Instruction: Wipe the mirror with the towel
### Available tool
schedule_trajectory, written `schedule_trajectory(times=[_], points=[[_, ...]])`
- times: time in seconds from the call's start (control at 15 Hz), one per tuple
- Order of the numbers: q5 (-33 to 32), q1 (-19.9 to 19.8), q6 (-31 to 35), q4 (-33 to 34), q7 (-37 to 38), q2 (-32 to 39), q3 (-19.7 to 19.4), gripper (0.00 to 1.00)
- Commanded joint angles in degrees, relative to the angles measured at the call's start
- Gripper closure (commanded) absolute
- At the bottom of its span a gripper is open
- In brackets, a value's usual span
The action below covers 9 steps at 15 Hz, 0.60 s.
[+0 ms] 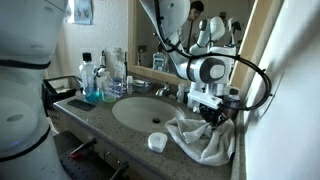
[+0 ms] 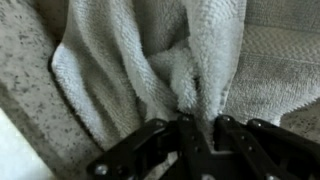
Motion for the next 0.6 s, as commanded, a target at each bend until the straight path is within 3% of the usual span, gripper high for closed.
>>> schedule_trajectory(times=[0.0,0.53], points=[[-1.1,0.7,-2.3,-1.2,3.7,-1.9,-1.1,0.93],[-4.7,3.1,-18.0,-3.6,20.9,-12.2,-5.0,0.91]])
